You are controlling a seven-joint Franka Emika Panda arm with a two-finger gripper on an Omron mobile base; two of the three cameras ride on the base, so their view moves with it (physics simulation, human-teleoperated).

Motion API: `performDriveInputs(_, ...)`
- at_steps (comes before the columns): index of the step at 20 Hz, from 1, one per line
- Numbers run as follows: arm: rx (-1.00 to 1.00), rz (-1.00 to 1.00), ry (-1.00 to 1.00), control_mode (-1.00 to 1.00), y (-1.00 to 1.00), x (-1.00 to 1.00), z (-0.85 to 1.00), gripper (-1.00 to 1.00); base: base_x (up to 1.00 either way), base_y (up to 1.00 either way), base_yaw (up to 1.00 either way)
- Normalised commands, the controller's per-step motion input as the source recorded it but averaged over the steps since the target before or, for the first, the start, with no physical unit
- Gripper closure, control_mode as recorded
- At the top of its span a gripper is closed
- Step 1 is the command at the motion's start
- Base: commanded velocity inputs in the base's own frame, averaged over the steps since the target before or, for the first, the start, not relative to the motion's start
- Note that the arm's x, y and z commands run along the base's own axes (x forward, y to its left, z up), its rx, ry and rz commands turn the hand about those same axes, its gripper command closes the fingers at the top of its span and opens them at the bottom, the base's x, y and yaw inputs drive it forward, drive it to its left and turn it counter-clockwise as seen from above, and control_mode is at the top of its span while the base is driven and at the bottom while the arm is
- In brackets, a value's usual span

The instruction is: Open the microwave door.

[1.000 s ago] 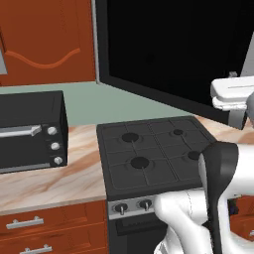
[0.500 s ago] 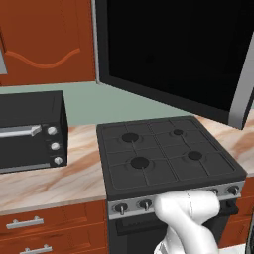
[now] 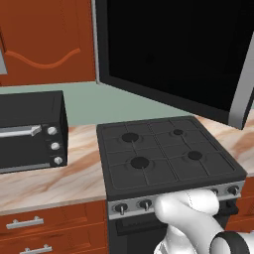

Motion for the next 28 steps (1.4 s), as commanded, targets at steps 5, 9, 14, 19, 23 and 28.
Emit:
performDriveInputs(5, 0.68, 0.28, 0.43, -1.00, -0.02, 0.62, -0.57, -1.00, 0.00, 0.00, 0.00)
performDriveInputs(9, 0.71, 0.29, 0.28, -1.00, -0.07, 0.57, -0.63, -1.00, 0.00, 0.00, 0.00)
performDriveInputs(14, 0.53, 0.15, 0.15, -1.00, 0.18, 0.93, -0.37, -1.00, 0.00, 0.00, 0.00)
performDriveInputs(19, 0.33, 0.08, 0.23, -1.00, 0.81, 0.88, -0.12, -1.00, 0.00, 0.00, 0.00)
performDriveInputs(23, 0.20, 0.13, 0.28, -1.00, 1.00, 0.46, 0.00, -1.00, 0.00, 0.00, 0.00)
performDriveInputs(28, 0.19, 0.25, 0.34, -1.00, 0.77, -0.01, 0.03, -1.00, 0.00, 0.00, 0.00)
